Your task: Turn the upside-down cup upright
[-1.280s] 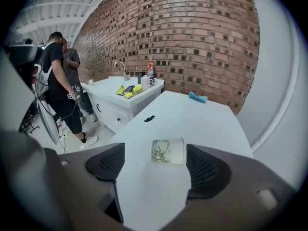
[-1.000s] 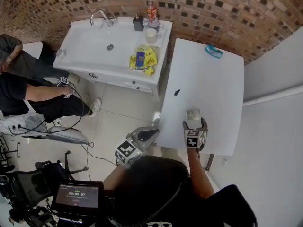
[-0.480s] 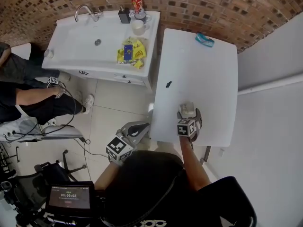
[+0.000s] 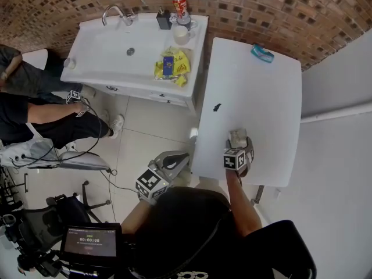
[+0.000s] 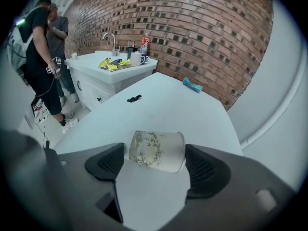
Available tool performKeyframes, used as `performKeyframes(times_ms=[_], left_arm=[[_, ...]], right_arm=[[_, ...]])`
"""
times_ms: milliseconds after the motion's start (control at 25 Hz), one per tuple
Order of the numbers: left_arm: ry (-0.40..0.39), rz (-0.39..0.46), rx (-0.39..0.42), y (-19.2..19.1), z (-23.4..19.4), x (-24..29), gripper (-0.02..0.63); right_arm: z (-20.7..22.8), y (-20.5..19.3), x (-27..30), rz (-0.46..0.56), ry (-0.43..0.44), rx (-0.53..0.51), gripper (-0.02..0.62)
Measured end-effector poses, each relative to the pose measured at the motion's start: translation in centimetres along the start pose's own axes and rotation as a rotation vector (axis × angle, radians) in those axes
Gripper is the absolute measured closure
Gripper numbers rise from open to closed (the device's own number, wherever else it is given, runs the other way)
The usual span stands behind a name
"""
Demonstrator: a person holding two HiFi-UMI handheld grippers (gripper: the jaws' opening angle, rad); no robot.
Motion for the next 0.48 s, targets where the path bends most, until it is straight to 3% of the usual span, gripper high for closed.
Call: performKeyframes(times_ms=[120, 240, 480], left_arm=[[-0.003, 0.002, -0.001, 0.2, 0.3, 0.4, 0.592], [-0.006, 0.008, 0.000, 0.1, 0.6, 0.9, 0.592], [0.007, 0.021, 0.002, 0.2, 0.6, 1.0, 0.592]], right_arm=[[0.5, 0.1, -0.3, 0.016, 0.030, 0.059, 0.209], [1.3, 0.0, -0.9, 0.055, 0.081, 0.183, 0.209], [1.8, 0.3, -1.1, 0.181, 0.259, 0.603, 0.209]])
Point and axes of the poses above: the fingertips, and each gripper's own axes: x forward along the fingers, z to its right, y out of its top, the point moved 1 cm from there along -x, backward along the fingers, and after that the axes turned 10 degrees about -x, right-handed, at the moved point
